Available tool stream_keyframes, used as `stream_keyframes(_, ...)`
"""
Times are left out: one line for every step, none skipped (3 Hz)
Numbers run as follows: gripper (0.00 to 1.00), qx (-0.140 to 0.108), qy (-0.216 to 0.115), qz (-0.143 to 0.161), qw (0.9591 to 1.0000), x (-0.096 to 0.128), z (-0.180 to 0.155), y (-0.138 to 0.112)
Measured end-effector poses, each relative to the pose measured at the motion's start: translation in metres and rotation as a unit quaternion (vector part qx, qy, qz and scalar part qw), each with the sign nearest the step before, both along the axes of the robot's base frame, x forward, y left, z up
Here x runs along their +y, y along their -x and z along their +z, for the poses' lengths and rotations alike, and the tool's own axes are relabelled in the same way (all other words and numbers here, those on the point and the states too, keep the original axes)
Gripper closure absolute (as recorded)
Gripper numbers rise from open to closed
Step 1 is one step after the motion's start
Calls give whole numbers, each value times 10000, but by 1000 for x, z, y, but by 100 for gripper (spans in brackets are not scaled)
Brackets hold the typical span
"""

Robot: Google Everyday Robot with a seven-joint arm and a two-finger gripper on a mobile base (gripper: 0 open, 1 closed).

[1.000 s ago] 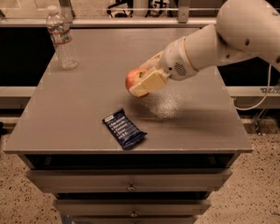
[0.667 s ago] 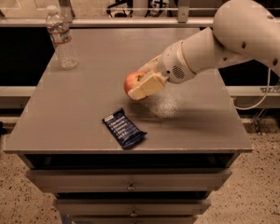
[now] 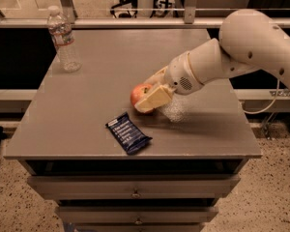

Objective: Move apple near rxbar blueberry

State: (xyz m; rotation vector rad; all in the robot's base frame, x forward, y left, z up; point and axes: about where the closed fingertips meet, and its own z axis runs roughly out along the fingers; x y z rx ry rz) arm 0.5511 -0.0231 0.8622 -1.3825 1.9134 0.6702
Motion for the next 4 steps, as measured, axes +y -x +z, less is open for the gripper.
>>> stream_keyframes(100, 149, -44, 70, 9999, 4, -9, 7)
stream_keyframes(88, 234, -75, 129, 9996, 8, -13, 11)
stream_keyframes(65, 235, -75, 130, 9996, 8, -13, 11)
stream_keyframes(43, 297, -112, 166, 9994, 11, -15, 15)
